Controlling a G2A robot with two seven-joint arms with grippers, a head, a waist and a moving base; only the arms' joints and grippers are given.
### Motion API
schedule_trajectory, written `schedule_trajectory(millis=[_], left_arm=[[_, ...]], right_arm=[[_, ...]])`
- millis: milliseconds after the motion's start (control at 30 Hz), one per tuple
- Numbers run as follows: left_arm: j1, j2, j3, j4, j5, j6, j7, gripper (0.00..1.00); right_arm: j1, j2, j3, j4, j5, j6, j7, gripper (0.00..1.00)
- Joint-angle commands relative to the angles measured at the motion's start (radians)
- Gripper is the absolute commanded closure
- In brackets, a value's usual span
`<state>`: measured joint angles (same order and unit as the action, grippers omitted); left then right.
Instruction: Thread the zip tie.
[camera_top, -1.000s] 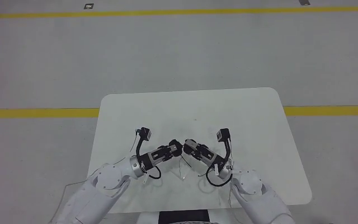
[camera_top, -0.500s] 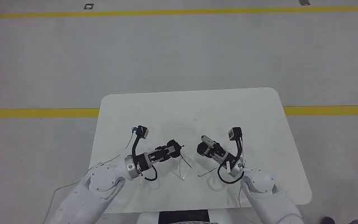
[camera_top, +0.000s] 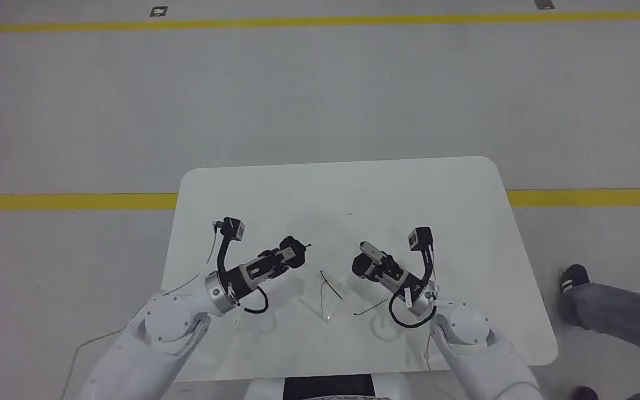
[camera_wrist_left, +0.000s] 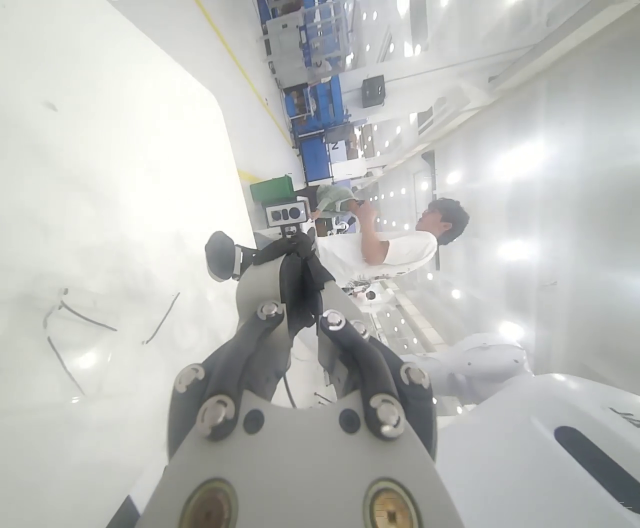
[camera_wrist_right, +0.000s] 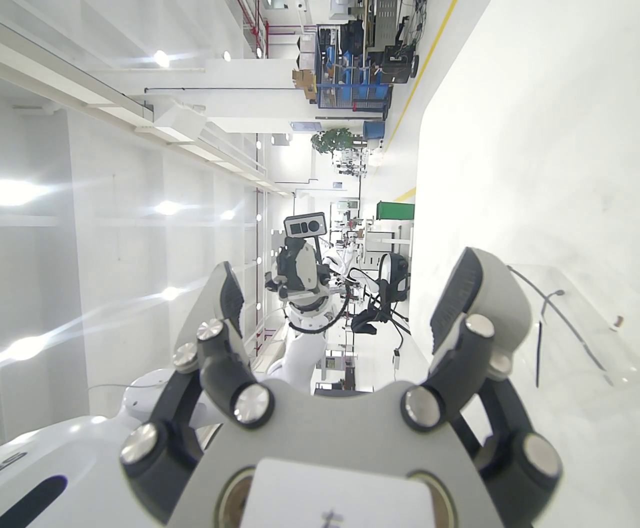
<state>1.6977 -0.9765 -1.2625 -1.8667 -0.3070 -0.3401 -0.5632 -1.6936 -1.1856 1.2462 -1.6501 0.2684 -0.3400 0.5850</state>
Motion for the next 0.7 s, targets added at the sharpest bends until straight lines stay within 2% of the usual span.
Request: schedule_trajectory(millis=[0, 133, 233, 367, 500, 667], left_arm=[[0.029, -0.001, -0.043, -0.024, -0.007, 0.0, -0.004, 1.0], [0.066, -0.012, -0.102, -0.048, -0.03, 0.0, -0.015, 1.0], [0.066, -0.012, -0.102, -0.048, -0.03, 0.0, -0.015, 1.0], [0.066, -0.012, -0.102, -0.048, -0.03, 0.0, -0.015, 1.0], [0.066, -0.012, -0.102, -0.048, -0.03, 0.0, -0.015, 1.0], [0.066, -0.012, -0.102, -0.048, -0.03, 0.0, -0.015, 1.0]], right_arm=[[0.0, 0.0, 0.0, 0.0, 0.0, 0.0, 0.0, 0.0], [0.0, 0.0, 0.0, 0.0, 0.0, 0.0, 0.0, 0.0], [0.001, 0.0, 0.001, -0.001, -0.004, 0.001, -0.002, 0.0], [0.007, 0.015, 0.024, -0.045, -0.183, 0.0, 0.05, 0.0], [-0.003, 0.031, 0.046, -0.111, -0.308, 0.0, 0.139, 0.0], [0.007, 0.046, 0.022, -0.194, -0.454, 0.0, 0.248, 0.0]])
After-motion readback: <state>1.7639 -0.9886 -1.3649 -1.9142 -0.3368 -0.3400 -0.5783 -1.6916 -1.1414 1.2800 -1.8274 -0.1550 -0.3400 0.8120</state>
